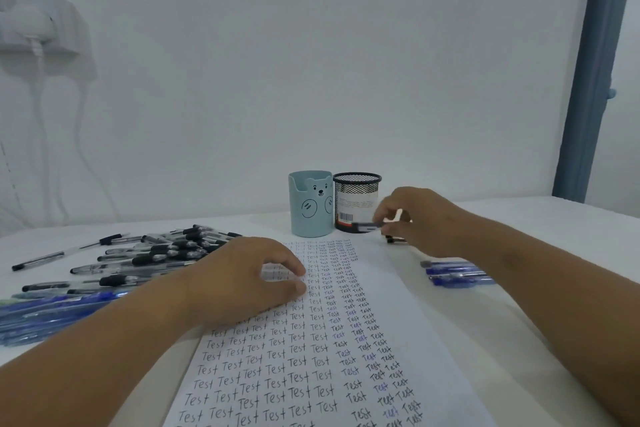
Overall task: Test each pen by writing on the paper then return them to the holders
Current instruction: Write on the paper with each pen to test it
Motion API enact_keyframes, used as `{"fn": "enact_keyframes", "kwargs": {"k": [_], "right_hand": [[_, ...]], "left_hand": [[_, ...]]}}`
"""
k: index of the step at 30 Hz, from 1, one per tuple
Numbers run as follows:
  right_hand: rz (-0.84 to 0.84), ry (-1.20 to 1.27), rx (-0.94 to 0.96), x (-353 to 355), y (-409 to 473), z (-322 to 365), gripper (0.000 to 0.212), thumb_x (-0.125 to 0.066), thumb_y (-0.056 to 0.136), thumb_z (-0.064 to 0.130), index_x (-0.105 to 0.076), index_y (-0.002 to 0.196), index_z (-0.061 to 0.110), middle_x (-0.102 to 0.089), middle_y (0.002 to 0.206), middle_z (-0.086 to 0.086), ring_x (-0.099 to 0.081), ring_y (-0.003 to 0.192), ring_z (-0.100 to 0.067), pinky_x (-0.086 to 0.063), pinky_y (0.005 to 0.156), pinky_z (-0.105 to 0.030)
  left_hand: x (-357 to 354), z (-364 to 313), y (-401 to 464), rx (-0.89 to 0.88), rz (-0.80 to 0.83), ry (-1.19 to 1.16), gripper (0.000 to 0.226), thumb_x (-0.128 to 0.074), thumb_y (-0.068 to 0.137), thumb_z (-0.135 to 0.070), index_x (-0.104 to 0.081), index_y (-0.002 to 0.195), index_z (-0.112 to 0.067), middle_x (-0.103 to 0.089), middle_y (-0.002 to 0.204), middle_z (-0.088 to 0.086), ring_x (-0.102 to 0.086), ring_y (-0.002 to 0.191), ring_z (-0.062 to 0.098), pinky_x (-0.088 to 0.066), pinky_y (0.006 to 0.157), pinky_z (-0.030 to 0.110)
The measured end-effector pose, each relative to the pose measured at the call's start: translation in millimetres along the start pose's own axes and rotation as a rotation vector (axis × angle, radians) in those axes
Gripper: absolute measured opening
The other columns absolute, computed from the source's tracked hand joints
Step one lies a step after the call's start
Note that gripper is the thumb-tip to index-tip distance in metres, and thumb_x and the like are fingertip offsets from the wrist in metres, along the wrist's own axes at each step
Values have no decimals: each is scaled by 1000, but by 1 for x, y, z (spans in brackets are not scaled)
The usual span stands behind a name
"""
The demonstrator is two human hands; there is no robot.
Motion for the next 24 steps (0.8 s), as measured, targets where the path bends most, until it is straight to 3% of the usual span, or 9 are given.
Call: {"fn": "enact_keyframes", "kwargs": {"k": [4, 7, 9, 12, 16, 18, 21, 24], "right_hand": [[88, -121, -95, 9, -4, -33, 14, -74, 88, 10, -78, 94, 23, -63, 79, 17, -56, 69, 1, -39, 61, -8], [135, -135, -139, 8, -7, -48, 28, -70, 85, 1, -74, 90, 27, -71, 76, 11, -57, 60, 12, -39, 57, -5], [158, -148, -152, 3, -7, -51, 28, -72, 83, 2, -73, 86, 29, -74, 80, 8, -57, 60, 9, -37, 56, -6], [121, -201, -164, 3, -4, -50, 20, -78, 82, 7, -77, 94, 23, -72, 94, 4, -60, 74, -5, -45, 66, -17], [103, -277, -159, -3, -3, -38, 32, -64, 83, 1, -75, 103, 24, -69, 108, 5, -64, 102, -18, -54, 89, -34], [102, -268, -115, -7, -5, -21, 36, -61, 85, 2, -72, 110, 26, -63, 113, 9, -59, 106, -14, -51, 93, -30], [90, -189, 80, -18, -10, 26, 24, -63, 95, 17, -69, 115, 28, -55, 108, 17, -47, 91, 4, -42, 86, -19], [119, -100, 236, -34, -20, 71, 19, -63, 96, 34, -68, 114, 33, -57, 106, 21, -45, 87, 12, -33, 74, -10]], "left_hand": [[-1, 0, 1, -3, 9, 13, 27, -68, 85, -60, -69, 109, -46, -57, 121, -36, -44, 115, -19, -31, 101, 19], [-1, 1, 0, -3, 9, 20, 26, -68, 84, -60, -69, 107, -47, -57, 120, -37, -44, 115, -19, -31, 102, 21], [-1, 1, 0, -2, 12, 24, 26, -68, 85, -59, -69, 107, -47, -57, 120, -37, -44, 116, -19, -31, 102, 20], [-1, 2, 0, 17, 6, 5, 25, -69, 83, -59, -69, 105, -49, -57, 120, -38, -45, 118, -15, -31, 105, 23], [-1, 2, -1, 25, 5, -4, 26, -69, 83, -60, -69, 106, -49, -57, 122, -37, -46, 121, -13, -31, 108, 24], [2, 1, -2, 18, -20, -31, 26, -69, 81, -62, -69, 105, -50, -58, 123, -35, -47, 123, -11, -33, 112, 29], [11, 1, -4, 16, -73, -40, 19, -72, 83, -55, -71, 101, -48, -61, 122, -32, -51, 122, -6, -37, 115, 35], [33, 3, -6, 6, -170, -61, 12, -78, 84, -41, -74, 95, -44, -69, 110, -24, -62, 105, -5, -50, 100, 29]]}}
Point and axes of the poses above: each hand's wrist, its own y-axis towards the middle knuckle, its own x-axis out of the back of the hand, z = x × y, the point moved 8 cm from there along y, towards the middle knuckle
